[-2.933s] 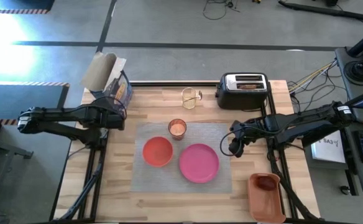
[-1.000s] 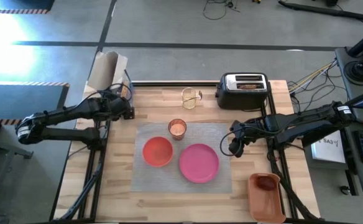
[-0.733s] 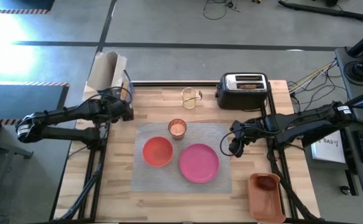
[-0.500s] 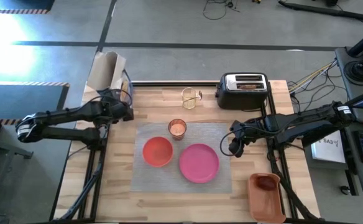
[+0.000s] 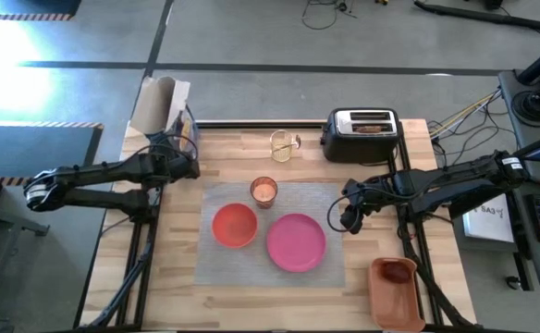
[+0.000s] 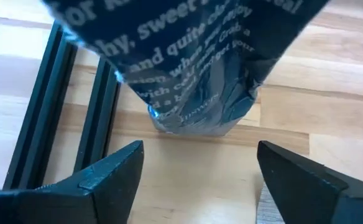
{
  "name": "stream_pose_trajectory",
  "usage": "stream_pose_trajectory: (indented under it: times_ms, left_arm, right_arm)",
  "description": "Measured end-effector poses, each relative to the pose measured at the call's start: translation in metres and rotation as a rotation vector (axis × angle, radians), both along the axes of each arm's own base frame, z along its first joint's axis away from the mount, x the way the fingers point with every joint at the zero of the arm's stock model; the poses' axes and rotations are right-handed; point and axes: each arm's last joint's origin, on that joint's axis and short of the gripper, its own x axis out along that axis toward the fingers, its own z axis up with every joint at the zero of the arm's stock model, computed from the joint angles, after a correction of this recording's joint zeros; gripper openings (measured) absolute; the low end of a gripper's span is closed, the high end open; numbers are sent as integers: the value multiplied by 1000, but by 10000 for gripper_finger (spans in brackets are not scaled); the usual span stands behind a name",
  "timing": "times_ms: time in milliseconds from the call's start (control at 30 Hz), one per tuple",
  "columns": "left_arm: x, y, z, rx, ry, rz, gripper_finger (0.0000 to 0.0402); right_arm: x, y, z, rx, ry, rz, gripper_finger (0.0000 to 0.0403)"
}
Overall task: Arrange a breakfast setting
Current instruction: Pour the blue cereal into the orange bowl
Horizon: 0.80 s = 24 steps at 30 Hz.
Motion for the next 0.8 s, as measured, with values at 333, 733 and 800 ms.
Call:
stream_pose_trajectory:
  times_ms: [333,733,800]
  left_arm:
    - [1,3,1,85,50,-22,314]
    - [6,9,-29,262,109,24,314]
    - [8,10,-37,311,109,38,314]
  right_arm:
    - [0,0,0,0,0,0,137]
    - [0,0,0,0,0,0,137]
    - [0,0,0,0,0,0,137]
